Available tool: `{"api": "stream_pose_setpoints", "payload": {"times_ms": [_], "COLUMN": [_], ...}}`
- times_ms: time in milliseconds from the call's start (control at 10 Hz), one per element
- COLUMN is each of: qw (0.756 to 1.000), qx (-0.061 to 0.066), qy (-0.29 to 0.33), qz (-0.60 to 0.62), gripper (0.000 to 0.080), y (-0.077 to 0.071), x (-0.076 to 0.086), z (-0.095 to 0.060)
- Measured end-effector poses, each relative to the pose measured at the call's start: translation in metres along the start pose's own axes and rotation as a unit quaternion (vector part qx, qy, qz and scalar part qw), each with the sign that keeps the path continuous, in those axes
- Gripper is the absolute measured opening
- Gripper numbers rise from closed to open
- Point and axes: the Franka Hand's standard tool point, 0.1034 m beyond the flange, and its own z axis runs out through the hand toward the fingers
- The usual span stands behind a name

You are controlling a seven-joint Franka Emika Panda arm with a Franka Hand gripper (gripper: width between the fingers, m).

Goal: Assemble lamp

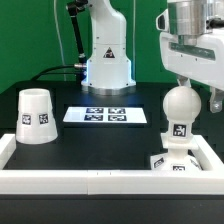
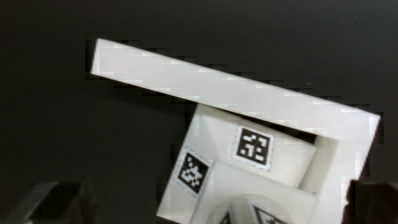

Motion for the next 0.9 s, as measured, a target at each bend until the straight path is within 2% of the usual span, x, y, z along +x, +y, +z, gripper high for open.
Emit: {"api": "stream_pose_setpoints", "payload": {"times_ms": [100,200,500,700,900], "qw": [1.0,0.997,0.98,0.966,0.966], "qx": [-0.003,-0.023,-0.052,-0.062,-0.056], "qy": [0.001,-0.002,0.002,0.0,0.0], "qz": [-0.017,-0.077,-0.194,-0.249,-0.252], "gripper": [0.0699,0.0699,0.0699,0.0699,0.0699], "y": [0.002,0.014,0.044,0.066,0.079], "x": [-0.001,-0.007,-0.005,0.011,0.042], "z": [0.001,0.006,0.012,0.016,0.012]}}
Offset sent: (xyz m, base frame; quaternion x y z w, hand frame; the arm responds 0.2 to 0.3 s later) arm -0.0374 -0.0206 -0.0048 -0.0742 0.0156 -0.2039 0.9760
